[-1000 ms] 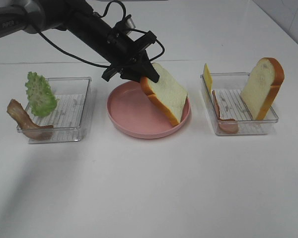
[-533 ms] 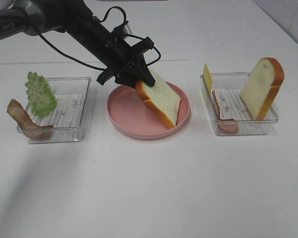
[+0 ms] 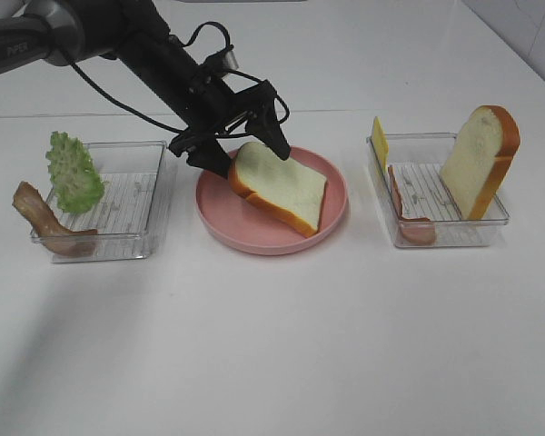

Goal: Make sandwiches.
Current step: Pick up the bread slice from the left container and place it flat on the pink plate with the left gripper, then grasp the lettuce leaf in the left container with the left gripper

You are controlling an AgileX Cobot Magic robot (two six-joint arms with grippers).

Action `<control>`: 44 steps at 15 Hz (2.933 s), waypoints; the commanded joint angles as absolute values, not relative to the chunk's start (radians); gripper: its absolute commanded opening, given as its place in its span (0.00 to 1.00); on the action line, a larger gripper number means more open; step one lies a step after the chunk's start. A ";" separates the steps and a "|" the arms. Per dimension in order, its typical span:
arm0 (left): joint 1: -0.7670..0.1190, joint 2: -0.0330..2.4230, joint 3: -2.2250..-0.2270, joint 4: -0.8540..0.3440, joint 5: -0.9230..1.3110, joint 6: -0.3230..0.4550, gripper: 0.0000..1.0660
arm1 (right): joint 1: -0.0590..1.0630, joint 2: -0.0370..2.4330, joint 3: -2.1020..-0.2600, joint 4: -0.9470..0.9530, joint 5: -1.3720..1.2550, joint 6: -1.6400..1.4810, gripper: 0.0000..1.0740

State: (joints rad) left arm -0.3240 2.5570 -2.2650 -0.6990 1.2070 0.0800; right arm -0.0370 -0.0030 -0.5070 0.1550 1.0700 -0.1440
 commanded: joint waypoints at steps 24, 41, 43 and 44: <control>-0.164 2.210 -2.231 -0.104 1.287 -0.120 0.71 | -0.043 -0.018 -0.505 0.159 1.063 -0.148 0.70; -0.095 2.383 -2.091 -0.064 1.249 -0.118 0.60 | -0.043 -0.018 -0.505 0.159 1.063 -0.148 0.70; -0.096 2.387 -2.091 -0.083 1.249 -0.118 0.46 | -0.043 -0.018 -0.505 0.159 1.063 -0.148 0.70; -0.097 2.387 -2.091 -0.085 1.255 -0.118 0.35 | -0.043 -0.018 -0.505 0.159 1.063 -0.148 0.70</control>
